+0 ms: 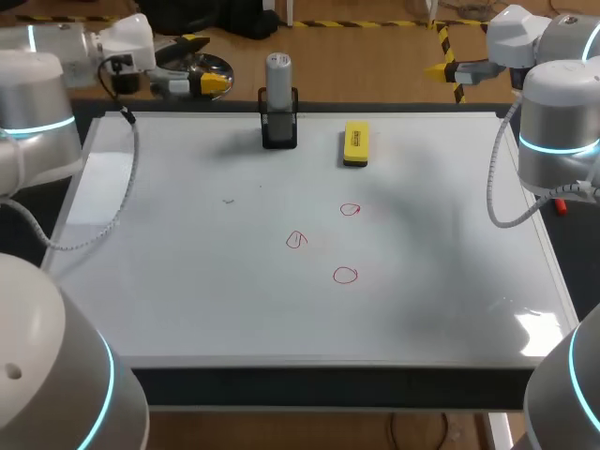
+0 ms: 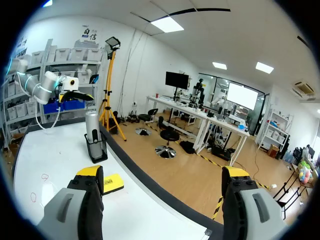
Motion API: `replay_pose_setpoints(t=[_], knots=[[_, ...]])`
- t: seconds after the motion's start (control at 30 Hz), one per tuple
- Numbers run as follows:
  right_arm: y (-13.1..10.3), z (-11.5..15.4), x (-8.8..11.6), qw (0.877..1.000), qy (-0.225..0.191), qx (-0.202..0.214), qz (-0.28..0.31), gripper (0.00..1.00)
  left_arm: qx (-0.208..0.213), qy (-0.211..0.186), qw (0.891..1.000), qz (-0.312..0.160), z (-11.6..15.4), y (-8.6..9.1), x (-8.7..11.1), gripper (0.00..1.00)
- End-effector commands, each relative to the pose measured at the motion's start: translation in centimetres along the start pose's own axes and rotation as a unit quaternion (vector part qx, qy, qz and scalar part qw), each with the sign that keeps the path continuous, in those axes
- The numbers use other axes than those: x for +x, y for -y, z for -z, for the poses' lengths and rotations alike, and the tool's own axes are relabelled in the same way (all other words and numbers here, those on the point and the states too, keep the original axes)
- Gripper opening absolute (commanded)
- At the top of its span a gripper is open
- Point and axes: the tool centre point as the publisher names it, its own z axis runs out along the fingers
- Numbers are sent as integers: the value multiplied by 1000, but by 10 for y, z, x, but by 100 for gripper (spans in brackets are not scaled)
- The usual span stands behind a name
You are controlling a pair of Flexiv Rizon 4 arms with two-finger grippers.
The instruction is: Pick up the inspection probe, press it on each red-marked spot on the whiteboard one by one, put down the probe, pick up the eraser, and wipe off all the red marks.
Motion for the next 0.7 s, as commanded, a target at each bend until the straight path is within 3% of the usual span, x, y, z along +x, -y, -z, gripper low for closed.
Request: replay_pose_setpoints(t=[0.03,0.4,0.7], knots=[[0,0,0,1000,0,0,0,100,10,-17,1000,-9,-13,-7,-1,100],[0,0,0,1000,0,0,0,100,24,-51,998,-20,-46,-16,13,100],[0,0,0,1000,0,0,0,100,29,-80,996,-14,-59,-29,11,100]])
